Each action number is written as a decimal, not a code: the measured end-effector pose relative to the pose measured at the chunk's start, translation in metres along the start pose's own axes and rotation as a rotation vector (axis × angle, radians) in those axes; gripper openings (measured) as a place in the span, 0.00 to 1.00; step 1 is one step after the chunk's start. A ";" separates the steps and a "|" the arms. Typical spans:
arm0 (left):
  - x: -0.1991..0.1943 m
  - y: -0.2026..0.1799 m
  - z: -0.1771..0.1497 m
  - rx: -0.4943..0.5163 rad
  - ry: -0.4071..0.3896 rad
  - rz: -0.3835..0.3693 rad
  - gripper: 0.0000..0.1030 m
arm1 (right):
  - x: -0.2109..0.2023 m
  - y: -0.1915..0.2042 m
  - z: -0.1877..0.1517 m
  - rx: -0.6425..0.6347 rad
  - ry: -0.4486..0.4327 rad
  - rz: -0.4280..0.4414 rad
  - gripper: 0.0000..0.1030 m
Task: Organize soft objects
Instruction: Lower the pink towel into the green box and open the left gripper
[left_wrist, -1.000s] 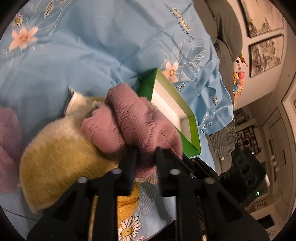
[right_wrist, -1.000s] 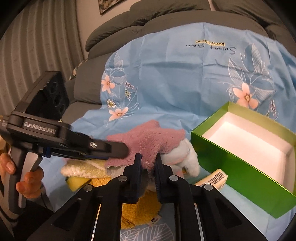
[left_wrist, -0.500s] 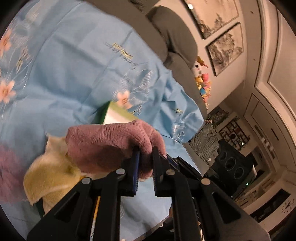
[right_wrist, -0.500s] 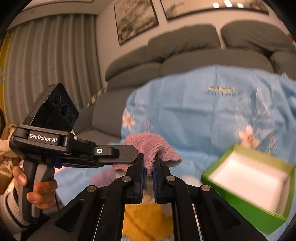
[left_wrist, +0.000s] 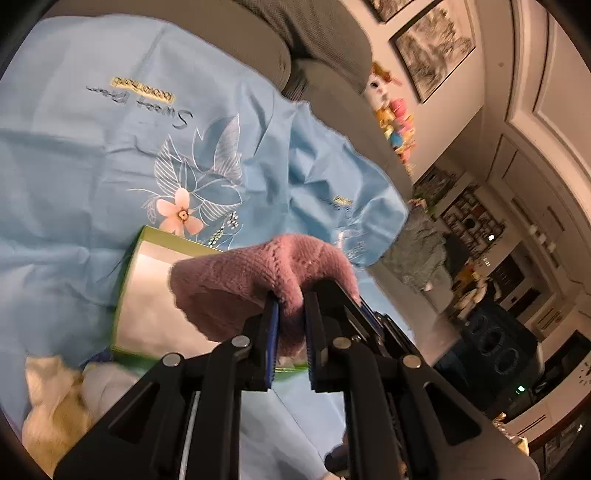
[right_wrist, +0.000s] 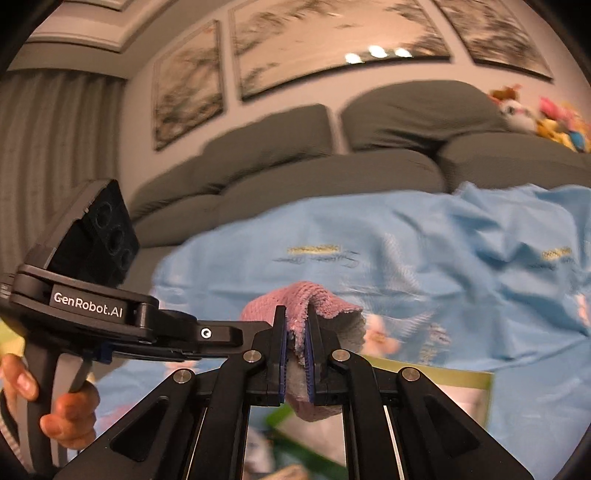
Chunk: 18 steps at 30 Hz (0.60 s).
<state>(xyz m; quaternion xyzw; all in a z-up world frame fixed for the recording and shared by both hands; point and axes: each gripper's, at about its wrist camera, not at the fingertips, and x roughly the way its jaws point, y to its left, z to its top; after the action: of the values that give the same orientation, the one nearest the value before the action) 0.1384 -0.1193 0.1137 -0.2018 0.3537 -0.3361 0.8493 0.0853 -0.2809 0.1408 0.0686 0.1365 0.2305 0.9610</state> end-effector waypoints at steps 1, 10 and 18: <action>0.010 0.001 0.002 -0.002 0.006 0.018 0.17 | 0.006 -0.011 -0.003 0.025 0.012 -0.035 0.09; 0.071 0.062 -0.016 -0.148 0.131 0.288 0.82 | 0.058 -0.073 -0.057 0.132 0.332 -0.273 0.62; 0.005 0.054 -0.036 -0.119 0.021 0.296 0.99 | 0.028 -0.068 -0.048 0.157 0.251 -0.191 0.64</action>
<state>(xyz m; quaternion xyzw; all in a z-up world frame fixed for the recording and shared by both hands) 0.1375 -0.0894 0.0562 -0.1938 0.4078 -0.1877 0.8723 0.1242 -0.3249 0.0749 0.1007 0.2786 0.1335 0.9457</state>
